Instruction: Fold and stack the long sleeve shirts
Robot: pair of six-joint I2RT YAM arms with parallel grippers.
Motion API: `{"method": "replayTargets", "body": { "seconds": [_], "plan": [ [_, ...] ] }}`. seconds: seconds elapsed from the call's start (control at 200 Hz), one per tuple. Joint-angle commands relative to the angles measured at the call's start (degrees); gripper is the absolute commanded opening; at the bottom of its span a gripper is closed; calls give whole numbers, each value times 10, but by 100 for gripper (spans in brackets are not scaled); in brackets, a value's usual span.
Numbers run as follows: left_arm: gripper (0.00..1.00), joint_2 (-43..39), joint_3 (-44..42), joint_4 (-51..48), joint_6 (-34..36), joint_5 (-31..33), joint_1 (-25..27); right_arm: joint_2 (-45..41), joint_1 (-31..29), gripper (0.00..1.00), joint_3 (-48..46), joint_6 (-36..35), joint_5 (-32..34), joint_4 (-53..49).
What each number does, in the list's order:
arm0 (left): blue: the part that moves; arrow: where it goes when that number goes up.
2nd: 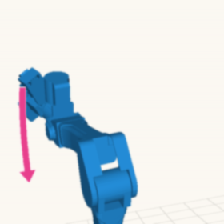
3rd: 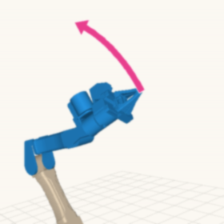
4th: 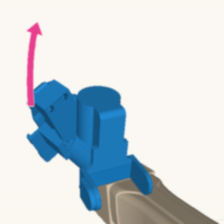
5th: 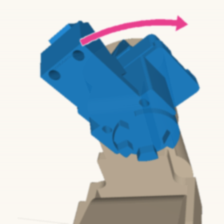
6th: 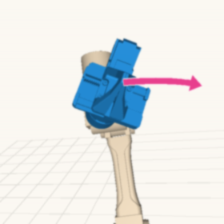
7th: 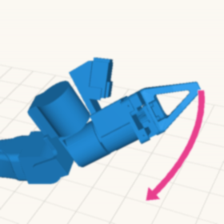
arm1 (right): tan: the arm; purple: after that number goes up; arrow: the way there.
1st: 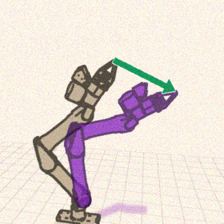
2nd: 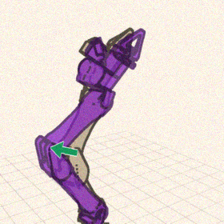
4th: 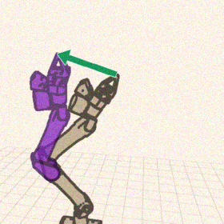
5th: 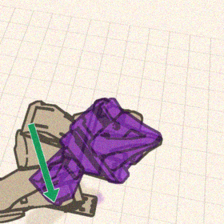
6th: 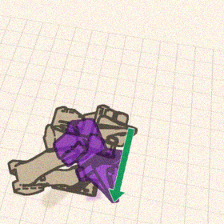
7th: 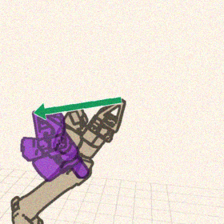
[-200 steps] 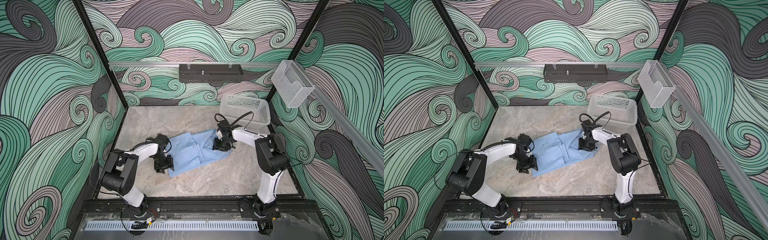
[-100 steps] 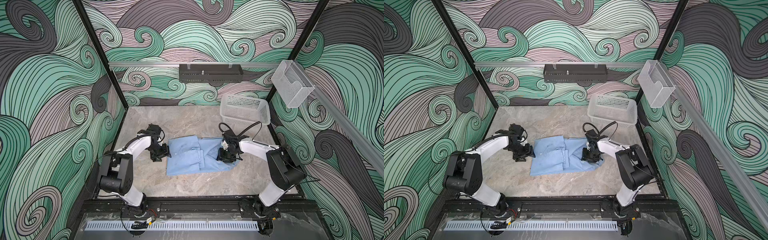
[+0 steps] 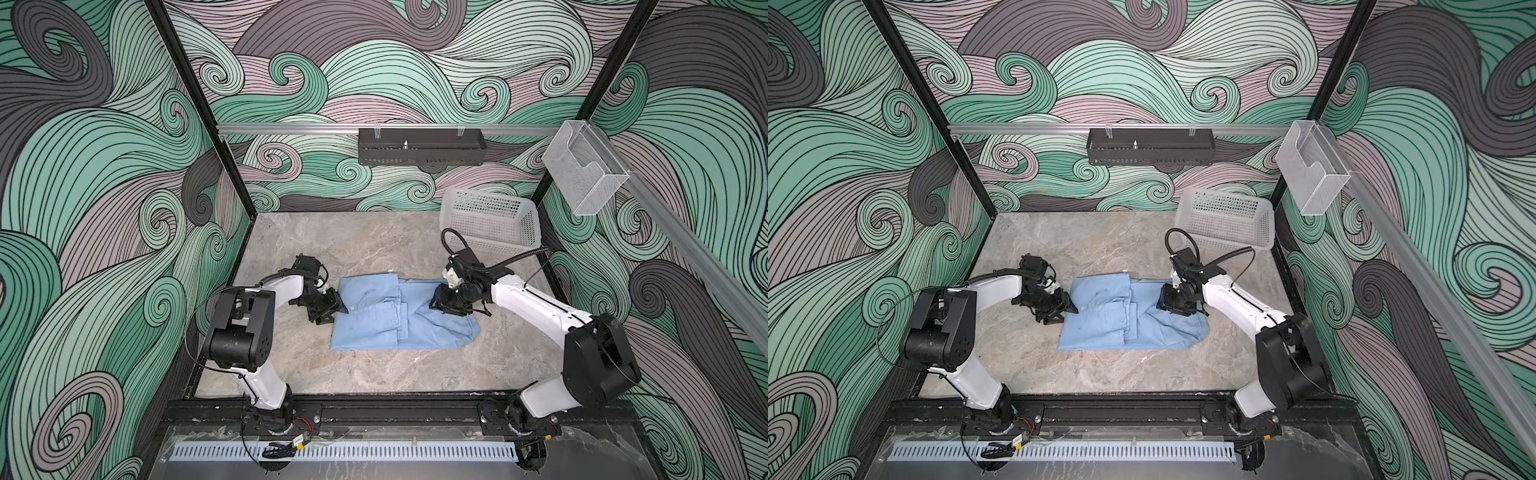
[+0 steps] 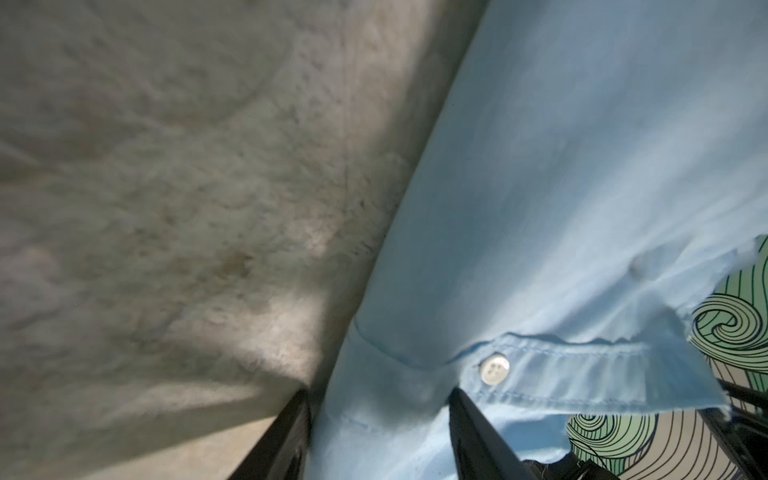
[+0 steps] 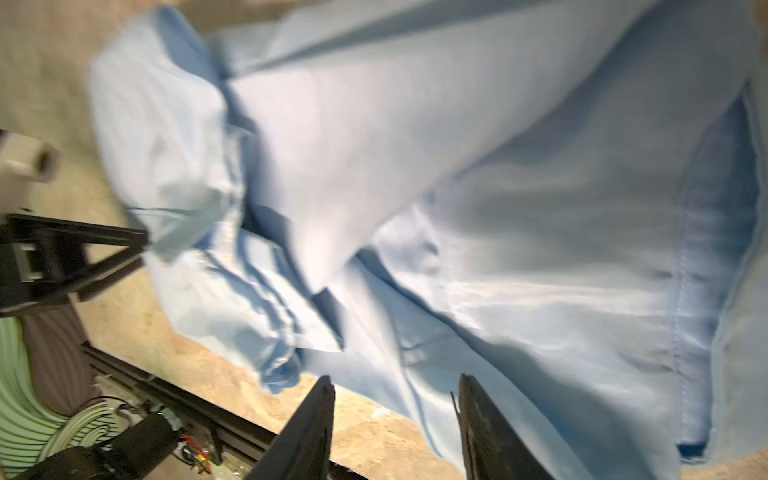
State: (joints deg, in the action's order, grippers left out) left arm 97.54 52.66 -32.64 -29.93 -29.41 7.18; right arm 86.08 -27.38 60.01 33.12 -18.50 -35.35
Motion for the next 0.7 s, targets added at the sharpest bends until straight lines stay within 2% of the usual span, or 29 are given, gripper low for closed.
{"method": "replayTargets", "body": {
  "seconds": [0.0,0.14,0.255,0.385,0.695],
  "plan": [
    [57,18,-11,30,-15,18,-4,9,-28,35,6,57,-34,76],
    [57,23,-22,42,-21,18,-4,70,-59,13,27,117,-72,189],
    [57,27,-19,36,-18,18,-5,133,-75,4,39,160,-97,271],
    [57,25,-18,34,-18,17,-5,178,-81,2,47,179,-102,307],
    [59,11,-7,20,-8,-1,-11,252,-77,0,-24,162,-29,276]
  ]
}}
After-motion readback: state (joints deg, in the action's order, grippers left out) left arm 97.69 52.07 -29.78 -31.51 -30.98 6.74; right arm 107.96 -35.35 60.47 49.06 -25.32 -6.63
